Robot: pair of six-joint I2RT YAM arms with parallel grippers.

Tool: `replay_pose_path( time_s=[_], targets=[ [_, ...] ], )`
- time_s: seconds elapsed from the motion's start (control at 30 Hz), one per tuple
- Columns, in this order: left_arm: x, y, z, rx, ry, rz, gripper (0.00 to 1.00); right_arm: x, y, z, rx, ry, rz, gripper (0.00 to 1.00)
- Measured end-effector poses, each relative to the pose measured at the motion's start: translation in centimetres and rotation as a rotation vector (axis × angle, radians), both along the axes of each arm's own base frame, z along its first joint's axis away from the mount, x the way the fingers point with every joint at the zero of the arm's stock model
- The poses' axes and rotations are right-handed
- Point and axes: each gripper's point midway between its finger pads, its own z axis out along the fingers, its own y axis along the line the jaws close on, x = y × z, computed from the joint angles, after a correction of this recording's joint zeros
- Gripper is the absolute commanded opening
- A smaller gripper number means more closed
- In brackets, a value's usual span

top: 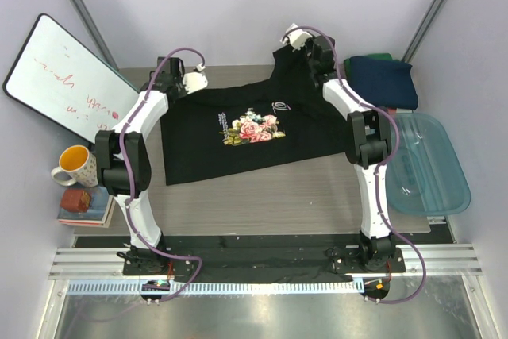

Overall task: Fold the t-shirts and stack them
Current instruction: Fold the other side of the tshirt into a rectangle

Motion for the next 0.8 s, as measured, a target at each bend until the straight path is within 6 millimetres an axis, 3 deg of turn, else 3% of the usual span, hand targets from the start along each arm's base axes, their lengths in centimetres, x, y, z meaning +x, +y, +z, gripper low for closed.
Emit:
replay_pose_path(
  time_s=[0.4, 0.6, 0.8],
  targets=[
    [0.4, 0.3, 0.6, 0.006, -0.034, 0.017, 0.00, 0.4, -0.3, 3.1, 0.021, -0.069, 0.003, 0.01],
    [1.6, 0.3, 2.0, -0.006, -0.116, 0.033, 0.00, 0.9, -1.0, 5.0, 0.034, -0.136, -0.003, 0.01],
    [2.0, 0.0, 2.0, -0.007, -0.151, 0.030, 0.00, 1.1, -0.6, 5.0, 0.037, -0.142, 0.028, 0.01]
  ],
)
